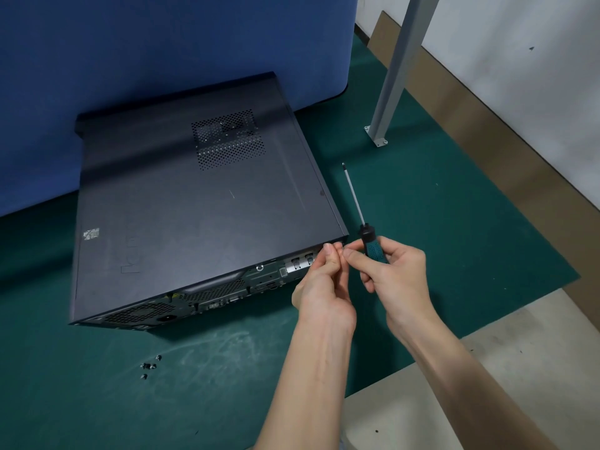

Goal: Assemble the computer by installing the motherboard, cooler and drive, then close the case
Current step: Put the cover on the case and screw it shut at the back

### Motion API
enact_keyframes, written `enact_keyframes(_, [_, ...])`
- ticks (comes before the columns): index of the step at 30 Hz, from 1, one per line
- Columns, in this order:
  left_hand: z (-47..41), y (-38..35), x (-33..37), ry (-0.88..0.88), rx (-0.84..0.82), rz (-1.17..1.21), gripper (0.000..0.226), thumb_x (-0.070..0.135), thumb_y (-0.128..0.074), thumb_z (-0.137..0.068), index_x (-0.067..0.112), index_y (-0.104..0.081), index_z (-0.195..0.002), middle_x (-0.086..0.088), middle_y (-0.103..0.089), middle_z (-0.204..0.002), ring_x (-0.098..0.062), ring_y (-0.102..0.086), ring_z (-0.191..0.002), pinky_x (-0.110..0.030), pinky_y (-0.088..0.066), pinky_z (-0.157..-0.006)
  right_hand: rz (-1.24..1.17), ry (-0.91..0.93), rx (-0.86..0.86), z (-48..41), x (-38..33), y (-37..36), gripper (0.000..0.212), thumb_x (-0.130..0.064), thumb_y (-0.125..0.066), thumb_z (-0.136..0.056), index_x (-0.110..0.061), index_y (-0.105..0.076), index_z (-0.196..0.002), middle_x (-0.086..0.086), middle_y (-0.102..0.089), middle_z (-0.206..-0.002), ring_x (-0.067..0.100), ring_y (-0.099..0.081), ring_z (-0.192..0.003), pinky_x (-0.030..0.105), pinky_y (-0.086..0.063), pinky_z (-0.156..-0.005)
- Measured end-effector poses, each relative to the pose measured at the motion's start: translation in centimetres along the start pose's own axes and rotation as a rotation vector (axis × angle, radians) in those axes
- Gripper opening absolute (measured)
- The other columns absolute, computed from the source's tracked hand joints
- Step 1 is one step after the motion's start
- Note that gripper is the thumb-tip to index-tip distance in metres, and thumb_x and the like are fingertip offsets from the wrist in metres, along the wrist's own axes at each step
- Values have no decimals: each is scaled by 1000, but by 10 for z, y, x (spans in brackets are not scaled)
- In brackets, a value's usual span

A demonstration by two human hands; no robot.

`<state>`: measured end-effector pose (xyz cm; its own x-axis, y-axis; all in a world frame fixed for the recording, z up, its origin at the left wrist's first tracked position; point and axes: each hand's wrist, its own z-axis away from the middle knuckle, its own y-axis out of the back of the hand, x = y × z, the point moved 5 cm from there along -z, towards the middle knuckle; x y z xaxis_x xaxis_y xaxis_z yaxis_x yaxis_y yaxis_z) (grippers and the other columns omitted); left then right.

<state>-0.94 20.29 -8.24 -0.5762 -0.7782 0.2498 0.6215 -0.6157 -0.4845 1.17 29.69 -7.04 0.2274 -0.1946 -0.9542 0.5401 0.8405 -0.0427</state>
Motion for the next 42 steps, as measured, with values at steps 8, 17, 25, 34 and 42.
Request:
enact_keyframes(8, [4,-3,-3,50,25,43,5,-5,-65,-81,-4,-63,-85,-13,-67,-76,-28,-69,-72,-35,-57,-77,-18,14,2,8,-8,1,14,-11,-81,-74,-11,-70,-66,0,-56,-58,7,-41,-46,16,-33,-40])
enact_keyframes(17, [5,-1,2,64,83,69,14,-13,-64,-78,-7,-64,-91,-12,-66,-80,-17,-65,-71,-27,-56,-81,301,87,-84,44,-18,34,9,-25,-69,-88,-19,-69,-81,-1,-45,-48,8,-36,-42,15,-32,-43])
enact_keyframes(25, [8,1,14,96,46,6,11,-18,-60,-79,-9,-64,-83,-13,-67,-77,-24,-67,-78,-24,-54,-72,520,133,-32,67,-19,50,9,-26,-72,-82,-23,-72,-73,-4,-43,-49,11,-35,-48,24,-32,-47])
enact_keyframes(34, [10,3,26,170,-60,-142,8,-11,-60,-80,-10,-66,-76,-20,-71,-75,-26,-71,-67,-34,-59,-65,670,162,-15,68,-30,44,18,-23,-71,-81,-8,-68,-71,13,-44,-54,10,-26,-47,22,-25,-44])
enact_keyframes(42, [9,6,28,215,-132,-206,11,-6,-61,-81,-9,-68,-90,-20,-72,-92,-27,-71,-86,-34,-59,-69,703,166,-16,66,-30,35,21,-24,-71,-81,-6,-67,-71,14,-49,-55,12,-28,-47,24,-27,-45])
